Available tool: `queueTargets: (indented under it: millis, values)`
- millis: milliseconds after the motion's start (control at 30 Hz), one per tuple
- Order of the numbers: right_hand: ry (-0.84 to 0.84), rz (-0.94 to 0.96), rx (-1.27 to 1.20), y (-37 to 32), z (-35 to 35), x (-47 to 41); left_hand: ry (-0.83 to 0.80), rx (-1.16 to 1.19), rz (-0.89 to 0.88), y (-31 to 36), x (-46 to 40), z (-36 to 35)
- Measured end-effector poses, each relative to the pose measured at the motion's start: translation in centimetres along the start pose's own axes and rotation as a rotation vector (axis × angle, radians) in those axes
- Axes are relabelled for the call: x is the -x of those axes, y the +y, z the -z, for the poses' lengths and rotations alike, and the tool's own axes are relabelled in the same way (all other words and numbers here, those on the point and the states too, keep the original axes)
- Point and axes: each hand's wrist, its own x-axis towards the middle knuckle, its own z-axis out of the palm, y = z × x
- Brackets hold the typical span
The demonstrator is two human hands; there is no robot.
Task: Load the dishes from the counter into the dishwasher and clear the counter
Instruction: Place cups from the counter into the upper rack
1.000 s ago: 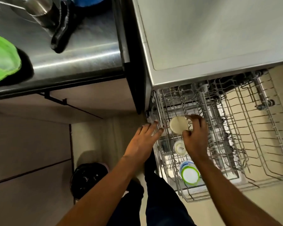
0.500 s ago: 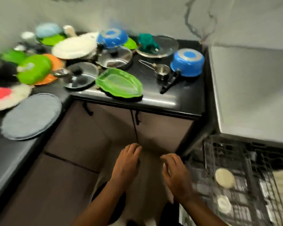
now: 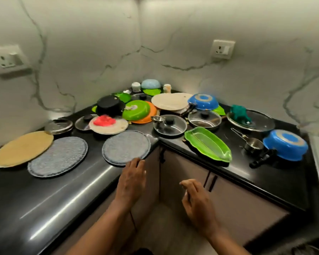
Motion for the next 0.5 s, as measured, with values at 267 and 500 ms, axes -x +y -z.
queueTargets:
  millis: [267, 500]
  values:
    - [0.038, 0.118, -0.085, -0.2, -3.3, -10.1, 0.057, -0.027, 0.205, -5.6, -6.6, 0.1]
    - [0.068, 0.180, -0.101, 3.6, -6.6, -22.4, 0.063, -0.017, 0.206, -8.0, -19.2, -3.3]
